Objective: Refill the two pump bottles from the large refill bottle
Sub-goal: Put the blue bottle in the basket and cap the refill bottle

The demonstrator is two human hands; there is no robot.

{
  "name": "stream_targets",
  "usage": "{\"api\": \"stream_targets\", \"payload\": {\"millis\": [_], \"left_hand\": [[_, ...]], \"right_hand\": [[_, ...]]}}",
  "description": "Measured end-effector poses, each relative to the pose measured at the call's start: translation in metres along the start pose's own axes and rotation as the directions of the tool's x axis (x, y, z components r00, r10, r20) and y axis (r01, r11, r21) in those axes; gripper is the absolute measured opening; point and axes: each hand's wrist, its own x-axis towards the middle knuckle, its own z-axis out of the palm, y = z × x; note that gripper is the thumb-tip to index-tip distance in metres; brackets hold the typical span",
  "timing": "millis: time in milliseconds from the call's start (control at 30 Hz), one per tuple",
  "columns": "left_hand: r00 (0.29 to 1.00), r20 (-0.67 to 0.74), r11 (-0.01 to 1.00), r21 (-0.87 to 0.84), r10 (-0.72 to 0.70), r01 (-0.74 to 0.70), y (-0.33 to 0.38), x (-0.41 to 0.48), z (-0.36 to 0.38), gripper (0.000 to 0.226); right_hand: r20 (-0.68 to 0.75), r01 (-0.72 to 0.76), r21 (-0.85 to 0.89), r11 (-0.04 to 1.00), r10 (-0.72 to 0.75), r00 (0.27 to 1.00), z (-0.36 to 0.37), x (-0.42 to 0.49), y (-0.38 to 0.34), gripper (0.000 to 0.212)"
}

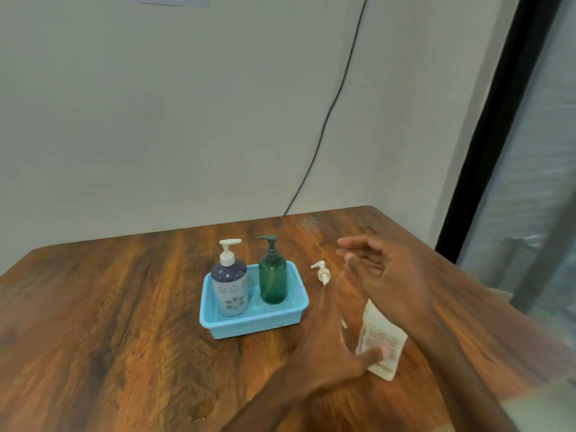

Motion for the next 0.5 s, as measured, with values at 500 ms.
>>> {"api": "stream_targets", "payload": {"millis": [500], "left_hand": [[0.990,-0.108,0.995,-0.006,-0.095,0.095,-0.002,0.037,0.007,0.091]], "right_hand": [[-0.185,-0.177,0.224,0.958,0.220,0.958,-0.035,0.033,0.058,0.015]]}}
